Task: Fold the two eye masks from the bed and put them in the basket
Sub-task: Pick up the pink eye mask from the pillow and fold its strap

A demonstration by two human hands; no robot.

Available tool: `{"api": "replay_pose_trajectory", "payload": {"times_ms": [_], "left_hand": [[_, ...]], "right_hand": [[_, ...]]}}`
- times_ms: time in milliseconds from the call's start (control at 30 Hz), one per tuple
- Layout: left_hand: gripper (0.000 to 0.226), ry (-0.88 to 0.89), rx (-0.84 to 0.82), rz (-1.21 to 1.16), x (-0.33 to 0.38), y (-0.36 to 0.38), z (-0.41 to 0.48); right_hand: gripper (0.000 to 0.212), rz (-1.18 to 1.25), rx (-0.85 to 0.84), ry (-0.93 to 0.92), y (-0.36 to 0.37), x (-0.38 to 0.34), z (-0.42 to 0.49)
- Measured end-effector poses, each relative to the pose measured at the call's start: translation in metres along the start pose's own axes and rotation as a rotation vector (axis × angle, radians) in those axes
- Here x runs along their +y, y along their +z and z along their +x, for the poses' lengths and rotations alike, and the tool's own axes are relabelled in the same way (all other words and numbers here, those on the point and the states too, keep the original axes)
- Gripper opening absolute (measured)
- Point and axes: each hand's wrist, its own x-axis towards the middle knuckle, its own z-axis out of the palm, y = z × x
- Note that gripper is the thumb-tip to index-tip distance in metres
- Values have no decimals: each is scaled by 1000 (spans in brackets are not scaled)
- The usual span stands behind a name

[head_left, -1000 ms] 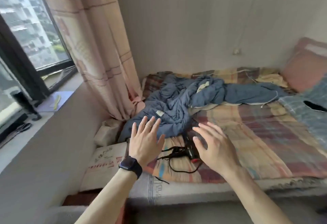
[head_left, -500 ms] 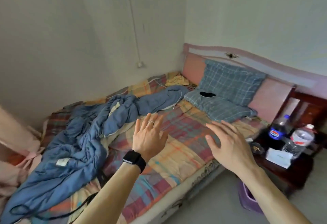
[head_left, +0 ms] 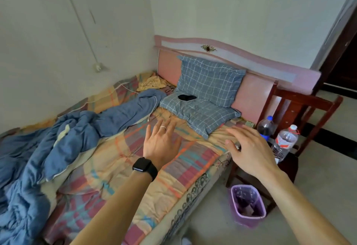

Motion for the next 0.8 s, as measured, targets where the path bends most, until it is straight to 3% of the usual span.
{"api": "replay_pose_trajectory", "payload": {"times_ms": [400, 800], "left_hand": [[61, -63, -61, -41, -22, 90, 256], [61, -129, -150, 10, -53, 180, 439]], "right_hand": [[48, -7, -161, 66, 85, 98, 234], [47, 9, -325, 56, 202, 178, 426]]}}
